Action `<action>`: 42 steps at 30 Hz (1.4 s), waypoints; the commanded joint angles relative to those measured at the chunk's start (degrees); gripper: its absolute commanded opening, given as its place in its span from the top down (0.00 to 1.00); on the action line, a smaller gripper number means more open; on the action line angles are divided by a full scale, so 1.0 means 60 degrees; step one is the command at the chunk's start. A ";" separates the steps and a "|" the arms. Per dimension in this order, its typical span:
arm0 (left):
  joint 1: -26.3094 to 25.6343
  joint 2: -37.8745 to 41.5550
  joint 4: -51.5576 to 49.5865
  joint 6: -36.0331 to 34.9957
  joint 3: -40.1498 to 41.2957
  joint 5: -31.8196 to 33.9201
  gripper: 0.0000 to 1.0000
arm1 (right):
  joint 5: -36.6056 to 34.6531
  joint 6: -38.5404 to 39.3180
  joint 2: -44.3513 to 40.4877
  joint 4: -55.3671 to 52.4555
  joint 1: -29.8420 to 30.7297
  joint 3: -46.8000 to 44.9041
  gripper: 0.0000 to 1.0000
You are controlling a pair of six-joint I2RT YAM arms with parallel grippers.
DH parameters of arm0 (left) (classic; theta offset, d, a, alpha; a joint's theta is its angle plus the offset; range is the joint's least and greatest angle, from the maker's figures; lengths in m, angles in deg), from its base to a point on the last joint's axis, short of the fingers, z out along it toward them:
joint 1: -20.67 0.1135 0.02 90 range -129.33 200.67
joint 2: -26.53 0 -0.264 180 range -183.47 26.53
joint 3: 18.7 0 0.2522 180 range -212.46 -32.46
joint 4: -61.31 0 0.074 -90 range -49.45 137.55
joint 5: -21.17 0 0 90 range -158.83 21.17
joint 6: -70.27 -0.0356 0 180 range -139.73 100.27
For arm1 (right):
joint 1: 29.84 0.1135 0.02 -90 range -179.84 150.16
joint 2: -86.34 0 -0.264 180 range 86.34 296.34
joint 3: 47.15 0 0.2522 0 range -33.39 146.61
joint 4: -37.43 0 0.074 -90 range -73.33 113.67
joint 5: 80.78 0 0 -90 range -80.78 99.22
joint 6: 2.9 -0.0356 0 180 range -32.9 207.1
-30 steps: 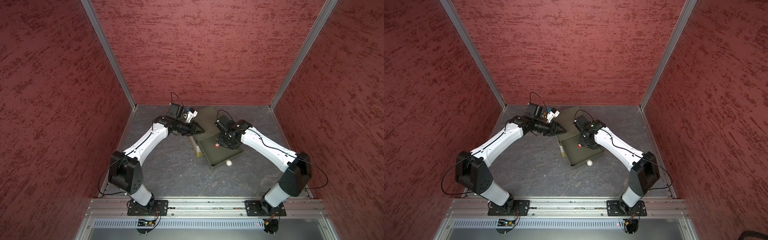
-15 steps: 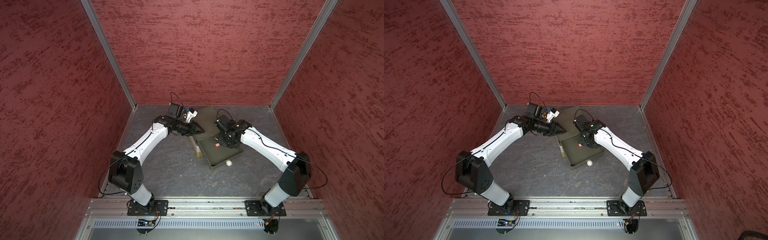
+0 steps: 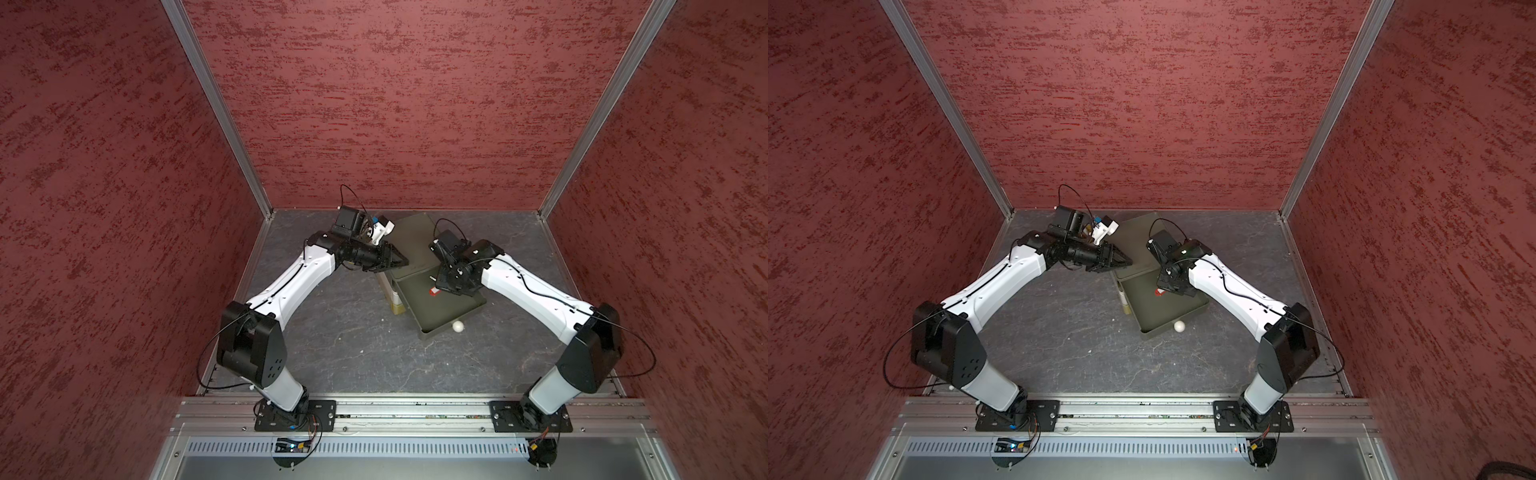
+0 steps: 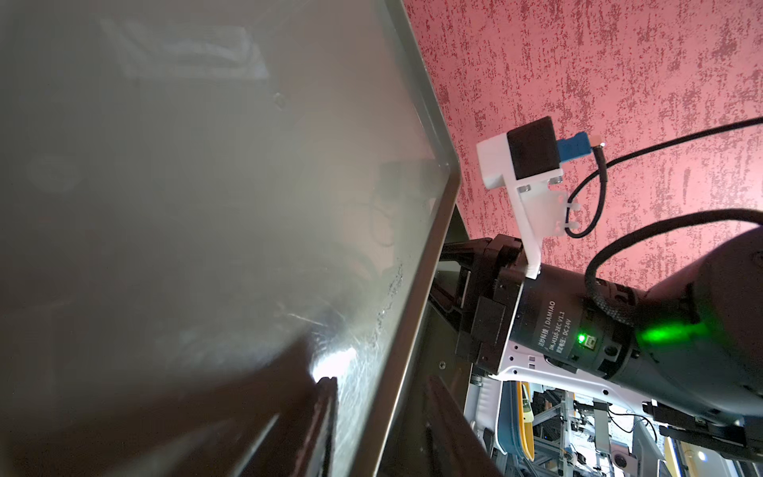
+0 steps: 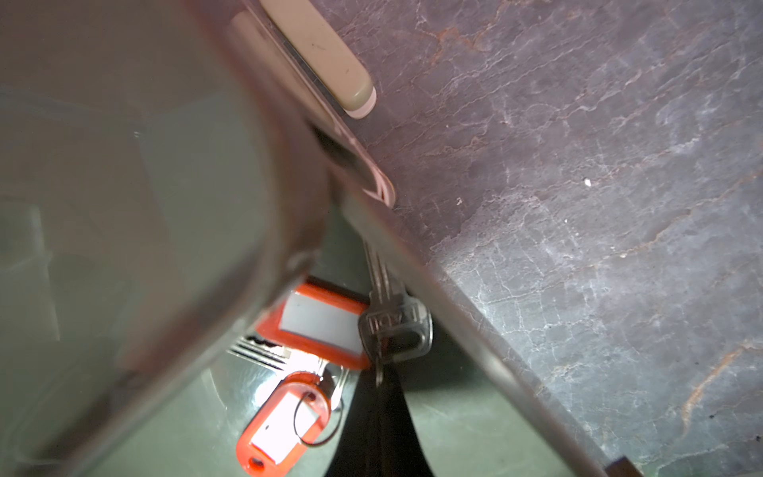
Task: Take the keys out of the drawer
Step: Pick up the key from the drawer.
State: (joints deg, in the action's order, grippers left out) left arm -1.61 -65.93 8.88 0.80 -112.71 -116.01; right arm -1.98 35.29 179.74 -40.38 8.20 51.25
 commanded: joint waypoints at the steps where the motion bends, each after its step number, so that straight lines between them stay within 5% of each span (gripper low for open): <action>1: 0.0154 -0.0467 -0.1076 -0.0170 0.0550 0.0883 0.63 | -0.0218 0.0058 -0.0470 -0.0095 -0.0006 -0.0123 1.00; 19: 0.0140 -0.0408 -0.0728 0.0135 0.0527 0.0903 0.63 | 0.0157 0.0171 -0.1990 -0.0748 0.0243 0.0986 1.00; 29: 0.0140 -0.0382 -0.0702 0.0152 0.0246 0.0890 0.63 | -0.1029 0.0423 -0.2406 -0.1224 0.0216 0.2067 1.00; 42: 0.0140 -0.0399 -0.0644 0.0343 -0.0029 0.0926 0.63 | -0.0938 0.1391 -0.2967 -0.1444 -0.1666 0.1688 1.00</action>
State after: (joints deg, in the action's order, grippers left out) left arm -1.46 -66.15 9.40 2.79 -113.30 -114.70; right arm -7.45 41.10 163.46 -48.14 0.62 62.81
